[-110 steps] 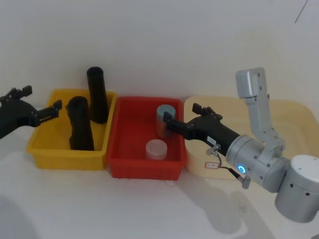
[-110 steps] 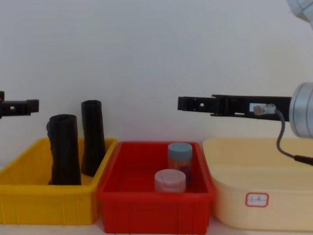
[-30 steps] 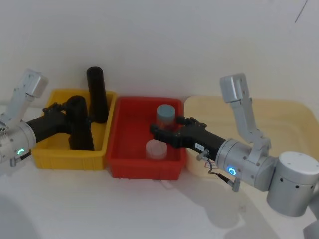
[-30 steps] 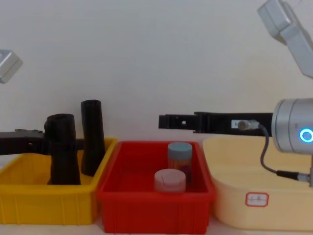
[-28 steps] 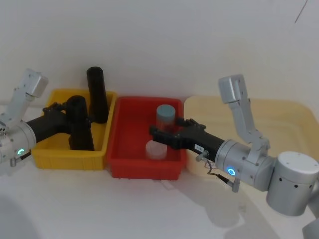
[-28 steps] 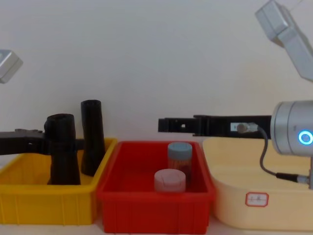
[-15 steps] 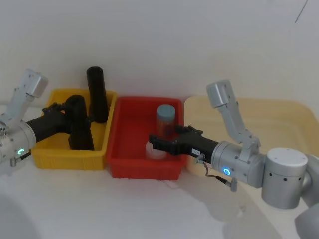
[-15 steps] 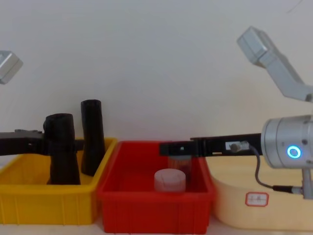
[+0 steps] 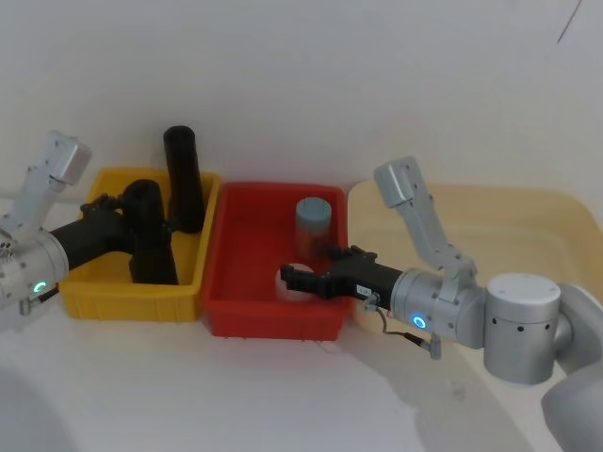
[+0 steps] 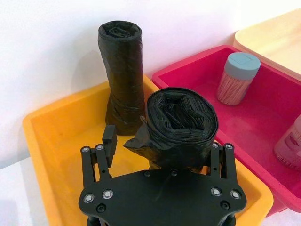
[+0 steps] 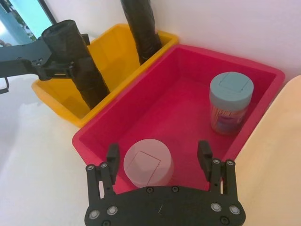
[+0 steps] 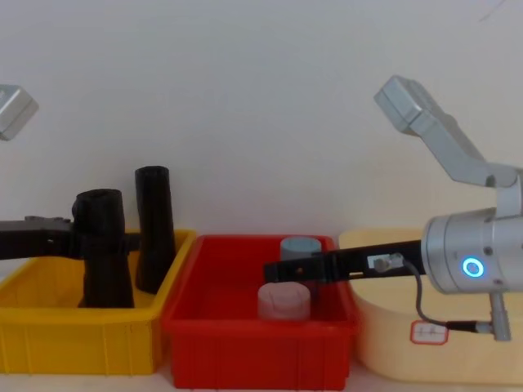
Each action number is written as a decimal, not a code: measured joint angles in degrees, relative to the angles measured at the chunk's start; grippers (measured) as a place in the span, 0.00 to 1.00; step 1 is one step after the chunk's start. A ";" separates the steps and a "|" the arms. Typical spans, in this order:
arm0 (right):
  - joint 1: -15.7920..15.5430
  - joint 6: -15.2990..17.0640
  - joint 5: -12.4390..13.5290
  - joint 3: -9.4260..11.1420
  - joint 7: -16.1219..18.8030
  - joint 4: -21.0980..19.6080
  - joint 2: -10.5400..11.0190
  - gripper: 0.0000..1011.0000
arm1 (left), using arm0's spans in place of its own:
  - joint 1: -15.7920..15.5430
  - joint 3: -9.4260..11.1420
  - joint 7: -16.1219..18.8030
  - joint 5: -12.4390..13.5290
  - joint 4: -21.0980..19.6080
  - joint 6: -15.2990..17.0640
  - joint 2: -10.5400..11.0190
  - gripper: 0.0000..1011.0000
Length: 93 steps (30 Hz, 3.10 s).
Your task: Pick up the garbage bag with the one hand and transfer it to the other hand.
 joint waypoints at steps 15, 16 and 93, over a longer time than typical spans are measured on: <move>1.37 1.60 0.33 -0.71 1.43 2.31 -0.62 0.99 | -0.01 0.00 -0.01 -0.01 0.04 0.01 0.00 0.99; 1.40 1.63 0.35 -0.76 1.46 2.40 -0.62 0.99 | -0.01 0.00 0.00 -0.01 0.04 0.00 0.00 0.99; 1.07 -0.32 -0.26 -0.91 1.22 3.88 -1.53 0.65 | -0.01 0.00 -0.01 -0.01 0.04 0.01 0.00 0.59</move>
